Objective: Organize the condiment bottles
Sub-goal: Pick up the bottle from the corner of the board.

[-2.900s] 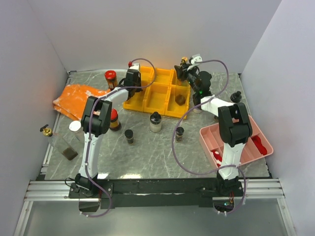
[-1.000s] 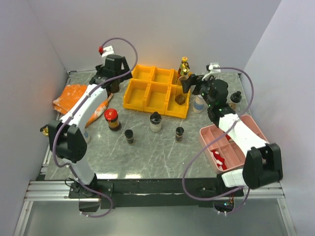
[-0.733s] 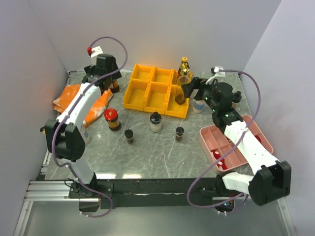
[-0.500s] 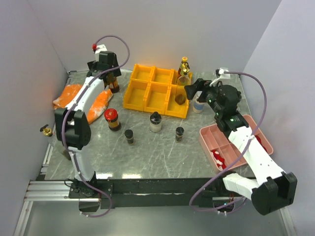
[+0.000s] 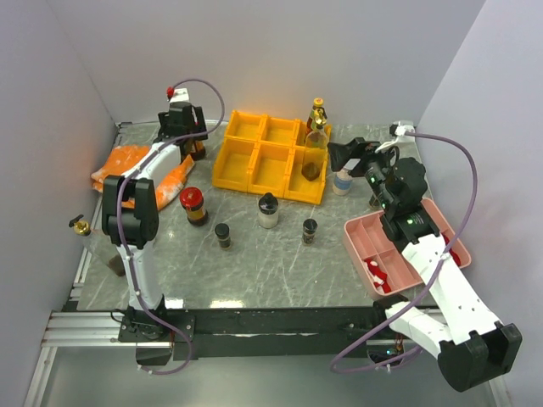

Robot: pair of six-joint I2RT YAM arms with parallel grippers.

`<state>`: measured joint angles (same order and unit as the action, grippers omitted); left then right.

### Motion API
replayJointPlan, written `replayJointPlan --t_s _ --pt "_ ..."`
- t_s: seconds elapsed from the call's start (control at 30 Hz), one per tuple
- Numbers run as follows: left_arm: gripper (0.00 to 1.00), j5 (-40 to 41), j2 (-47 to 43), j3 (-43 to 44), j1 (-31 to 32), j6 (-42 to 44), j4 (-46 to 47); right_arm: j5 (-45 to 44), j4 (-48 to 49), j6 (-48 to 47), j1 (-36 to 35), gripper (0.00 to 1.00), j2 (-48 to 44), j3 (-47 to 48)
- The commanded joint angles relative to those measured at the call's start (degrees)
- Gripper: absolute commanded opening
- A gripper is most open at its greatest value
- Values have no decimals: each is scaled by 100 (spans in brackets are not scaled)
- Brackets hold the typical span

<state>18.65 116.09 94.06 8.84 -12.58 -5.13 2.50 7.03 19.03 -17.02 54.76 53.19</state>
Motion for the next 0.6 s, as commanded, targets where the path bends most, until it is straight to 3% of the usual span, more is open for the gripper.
replayJointPlan --t_s 0.0,0.33,0.57 --pt "84 -476 -139 -693 -49 212 1861 -241 387 -57 -30 100 -150 -212" --pt "82 -846 -43 -1882 -49 484 4289 -338 545 -57 -30 100 -308 -397" --pt "77 -916 185 -1980 -49 572 4784 -356 572 -75 -30 100 -203 -424"
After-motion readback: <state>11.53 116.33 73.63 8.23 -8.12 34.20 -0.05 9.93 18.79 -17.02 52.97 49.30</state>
